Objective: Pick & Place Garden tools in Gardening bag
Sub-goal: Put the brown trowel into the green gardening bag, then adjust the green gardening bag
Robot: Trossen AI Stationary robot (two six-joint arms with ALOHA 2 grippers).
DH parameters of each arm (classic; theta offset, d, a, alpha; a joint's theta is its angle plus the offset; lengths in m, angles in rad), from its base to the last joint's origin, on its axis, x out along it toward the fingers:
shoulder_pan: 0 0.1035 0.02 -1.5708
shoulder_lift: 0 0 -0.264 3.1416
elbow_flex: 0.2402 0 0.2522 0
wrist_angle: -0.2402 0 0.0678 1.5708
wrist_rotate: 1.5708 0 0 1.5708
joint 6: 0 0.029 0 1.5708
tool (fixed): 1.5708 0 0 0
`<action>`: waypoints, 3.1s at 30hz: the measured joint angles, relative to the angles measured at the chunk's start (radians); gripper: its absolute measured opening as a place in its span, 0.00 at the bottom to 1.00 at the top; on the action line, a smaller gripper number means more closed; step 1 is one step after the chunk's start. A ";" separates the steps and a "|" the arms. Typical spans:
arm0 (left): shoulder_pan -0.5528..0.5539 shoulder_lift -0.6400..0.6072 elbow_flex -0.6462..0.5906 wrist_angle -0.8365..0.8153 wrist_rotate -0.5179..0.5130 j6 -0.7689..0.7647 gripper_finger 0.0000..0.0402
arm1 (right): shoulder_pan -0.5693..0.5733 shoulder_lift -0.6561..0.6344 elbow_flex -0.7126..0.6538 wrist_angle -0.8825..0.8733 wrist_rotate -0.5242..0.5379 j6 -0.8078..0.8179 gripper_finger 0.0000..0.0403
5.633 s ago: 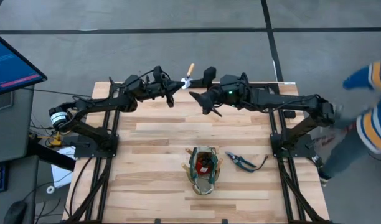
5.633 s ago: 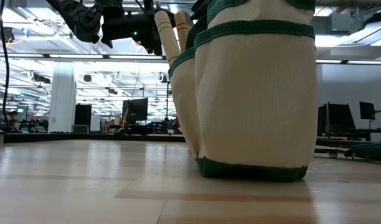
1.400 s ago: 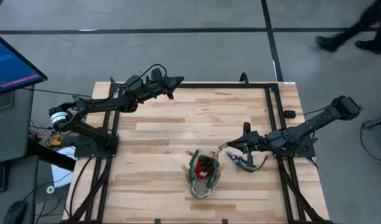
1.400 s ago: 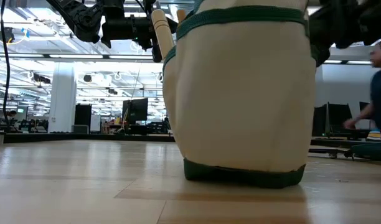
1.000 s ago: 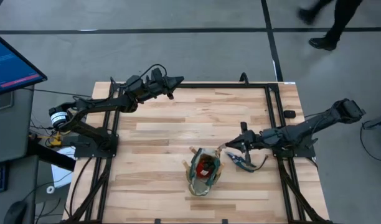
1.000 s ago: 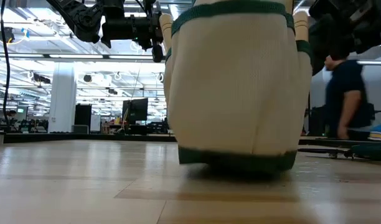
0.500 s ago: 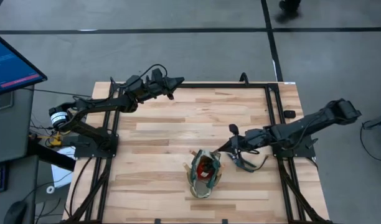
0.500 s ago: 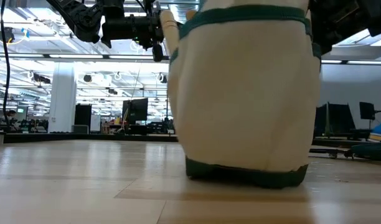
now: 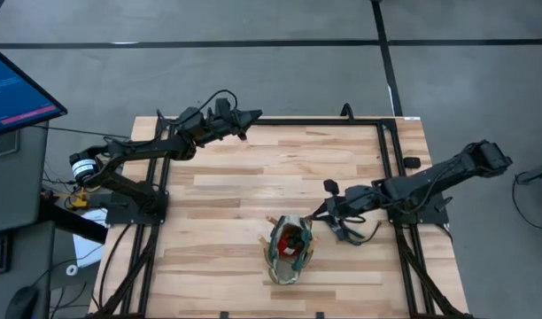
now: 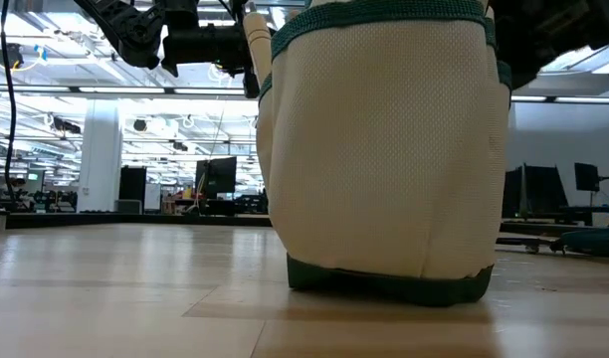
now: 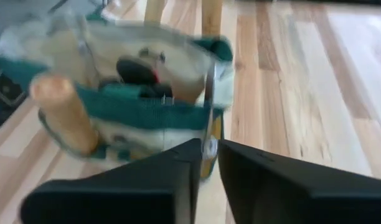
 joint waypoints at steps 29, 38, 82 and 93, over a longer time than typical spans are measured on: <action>0.182 -0.041 -0.001 0.017 0.387 0.108 0.21 | 0.144 -0.003 0.181 -0.843 -0.101 0.826 0.58; 0.254 -0.085 0.000 0.007 0.584 0.108 0.20 | 0.204 0.182 0.181 -0.771 -0.148 1.010 0.63; -0.280 -0.464 -0.451 -0.701 0.113 0.159 0.00 | 0.448 0.353 0.418 -0.413 0.051 0.908 0.25; -0.411 -0.464 -0.452 -0.715 -0.151 0.148 0.00 | 0.546 0.632 0.507 -0.086 0.185 0.897 0.02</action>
